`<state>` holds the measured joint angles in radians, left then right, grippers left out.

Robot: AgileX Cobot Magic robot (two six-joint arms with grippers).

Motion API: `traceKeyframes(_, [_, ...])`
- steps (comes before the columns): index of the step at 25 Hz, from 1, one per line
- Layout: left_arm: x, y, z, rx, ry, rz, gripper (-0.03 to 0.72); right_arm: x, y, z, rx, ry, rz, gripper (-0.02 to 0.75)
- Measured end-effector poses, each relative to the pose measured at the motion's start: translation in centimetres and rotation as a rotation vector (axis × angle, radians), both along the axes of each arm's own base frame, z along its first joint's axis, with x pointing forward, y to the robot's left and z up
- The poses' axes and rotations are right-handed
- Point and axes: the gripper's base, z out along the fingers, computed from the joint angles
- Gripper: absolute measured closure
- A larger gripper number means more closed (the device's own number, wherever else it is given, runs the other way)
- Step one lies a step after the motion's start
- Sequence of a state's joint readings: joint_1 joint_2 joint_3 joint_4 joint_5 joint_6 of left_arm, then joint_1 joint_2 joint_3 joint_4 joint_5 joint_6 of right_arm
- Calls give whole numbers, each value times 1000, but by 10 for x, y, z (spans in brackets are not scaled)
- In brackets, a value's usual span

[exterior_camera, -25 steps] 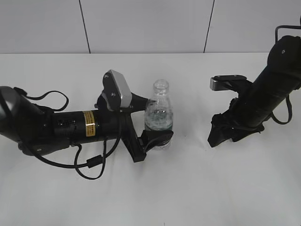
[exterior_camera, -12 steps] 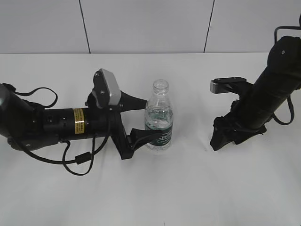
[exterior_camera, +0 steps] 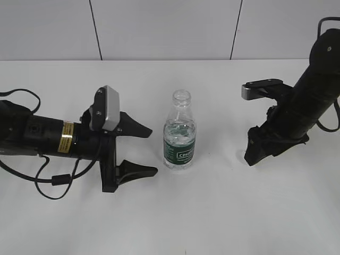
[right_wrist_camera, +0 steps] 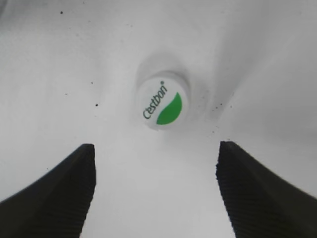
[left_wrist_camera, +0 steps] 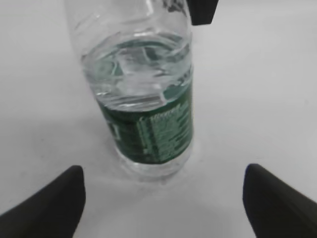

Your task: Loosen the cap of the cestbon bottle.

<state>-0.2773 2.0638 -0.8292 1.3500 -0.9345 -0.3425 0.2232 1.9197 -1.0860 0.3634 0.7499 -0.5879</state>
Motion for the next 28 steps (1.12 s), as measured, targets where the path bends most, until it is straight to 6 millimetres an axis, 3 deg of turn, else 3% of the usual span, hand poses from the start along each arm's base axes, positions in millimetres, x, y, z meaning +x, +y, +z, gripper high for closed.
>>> traceKeyframes(10, [23, 47, 36, 142, -140, 179, 108, 4, -3, 24, -11, -137, 6, 158])
traceKeyframes(14, [30, 66, 47, 314, -192, 313, 112, 7, -3, 33, -8, -202, -4, 158])
traceKeyframes(20, [38, 107, 52, 629, -128, 705, 113, 9, -4, 42, -13, -258, -2, 158])
traceKeyframes(24, [39, 129, 59, 724, 19, 995, 116, 17, -7, 51, -55, -299, 1, 158])
traceKeyframes(28, [41, 140, 86, 714, 151, 1238, 116, 29, -9, 67, -85, -337, -55, 158])
